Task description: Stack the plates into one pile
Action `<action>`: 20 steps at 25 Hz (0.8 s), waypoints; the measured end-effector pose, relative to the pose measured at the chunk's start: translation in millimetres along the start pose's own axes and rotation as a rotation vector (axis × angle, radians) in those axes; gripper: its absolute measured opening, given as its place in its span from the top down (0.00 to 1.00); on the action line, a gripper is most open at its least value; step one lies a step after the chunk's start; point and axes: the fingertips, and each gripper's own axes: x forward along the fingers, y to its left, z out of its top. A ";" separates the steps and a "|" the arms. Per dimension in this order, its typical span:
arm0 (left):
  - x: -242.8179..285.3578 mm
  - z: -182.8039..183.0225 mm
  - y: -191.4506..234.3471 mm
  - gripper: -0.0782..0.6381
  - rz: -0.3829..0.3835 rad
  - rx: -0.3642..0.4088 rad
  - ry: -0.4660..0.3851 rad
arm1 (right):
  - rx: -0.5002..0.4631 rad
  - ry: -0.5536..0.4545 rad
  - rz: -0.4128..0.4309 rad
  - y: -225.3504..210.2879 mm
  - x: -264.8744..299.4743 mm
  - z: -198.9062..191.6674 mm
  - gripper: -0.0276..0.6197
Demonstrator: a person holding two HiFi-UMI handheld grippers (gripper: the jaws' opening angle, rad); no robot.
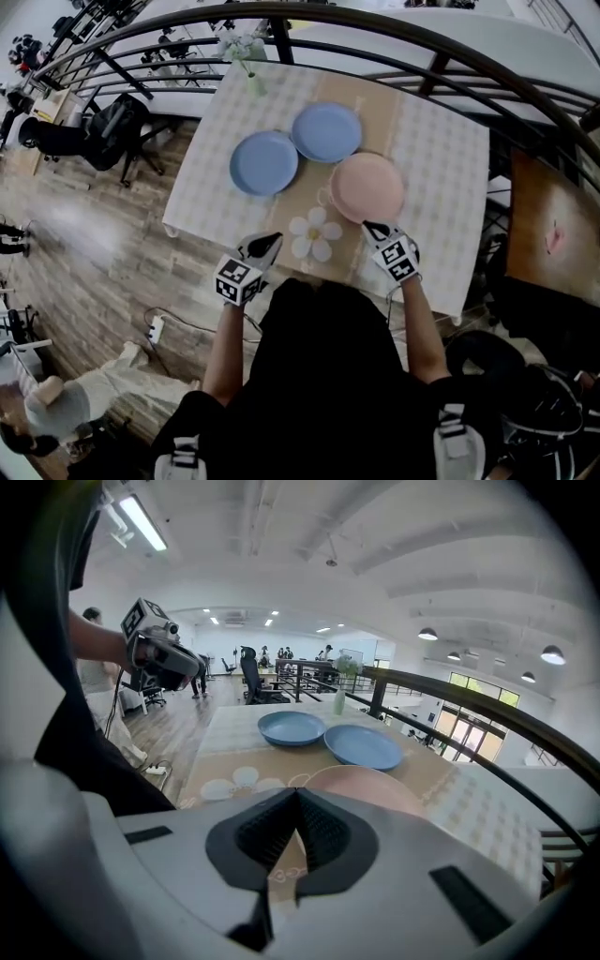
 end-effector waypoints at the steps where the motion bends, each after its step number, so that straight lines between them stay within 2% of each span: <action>1: 1.8 -0.7 1.0 0.89 0.010 -0.007 0.003 | -0.001 0.001 0.014 -2.7 4.4 -1.1 0.96; 10: 1.1 -2.2 11.9 0.89 0.060 -0.048 0.001 | -0.044 0.078 0.081 -6.6 30.5 -18.6 0.96; 20: 24.9 5.2 10.2 0.89 0.012 -0.041 -0.014 | -0.046 0.163 0.097 -11.6 46.9 -45.5 0.95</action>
